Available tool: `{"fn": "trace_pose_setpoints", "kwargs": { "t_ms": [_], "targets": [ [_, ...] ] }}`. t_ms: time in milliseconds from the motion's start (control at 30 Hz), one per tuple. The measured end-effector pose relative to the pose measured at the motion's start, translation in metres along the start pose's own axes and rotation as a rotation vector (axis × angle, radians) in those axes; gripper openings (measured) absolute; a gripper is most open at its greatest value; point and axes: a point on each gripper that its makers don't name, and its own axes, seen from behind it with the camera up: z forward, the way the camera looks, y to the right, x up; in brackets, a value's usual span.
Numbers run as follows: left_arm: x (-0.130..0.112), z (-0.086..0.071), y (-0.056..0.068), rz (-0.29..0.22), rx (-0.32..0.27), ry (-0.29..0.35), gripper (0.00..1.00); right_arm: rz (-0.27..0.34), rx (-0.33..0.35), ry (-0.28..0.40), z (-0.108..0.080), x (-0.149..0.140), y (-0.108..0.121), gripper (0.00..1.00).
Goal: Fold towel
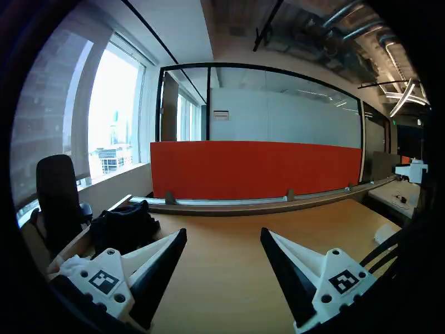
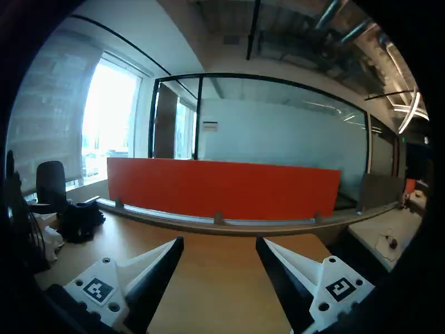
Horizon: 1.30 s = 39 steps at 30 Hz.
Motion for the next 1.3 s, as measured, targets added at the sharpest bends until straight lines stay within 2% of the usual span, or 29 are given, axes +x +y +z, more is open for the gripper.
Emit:
{"fn": "trace_pose_setpoints", "kwargs": {
  "t_ms": [300, 467, 767, 1000, 1300],
  "targets": [
    [-0.014, -0.008, -0.011, 0.029, 0.023, 0.052, 0.98, 0.105, -0.018, 0.036, -0.01, 0.018, 0.005, 1.0],
    [-0.023, -0.01, -0.018, 0.047, 0.027, 0.083, 0.99, 0.128, -0.047, 0.057, -0.014, 0.017, 0.01, 1.0],
    [-0.054, -0.007, -0.023, 0.054, 0.035, 0.117, 0.98, 0.106, -0.06, 0.083, -0.012, 0.003, 0.006, 1.0],
    [-0.076, -0.004, -0.024, 0.023, 0.033, 0.137, 0.99, 0.093, -0.05, 0.085, -0.003, -0.013, -0.004, 1.0],
    [-0.102, 0.002, -0.027, 0.011, 0.046, 0.153, 0.99, 0.073, -0.047, 0.097, 0.005, -0.028, -0.01, 1.0]
  ]
}}
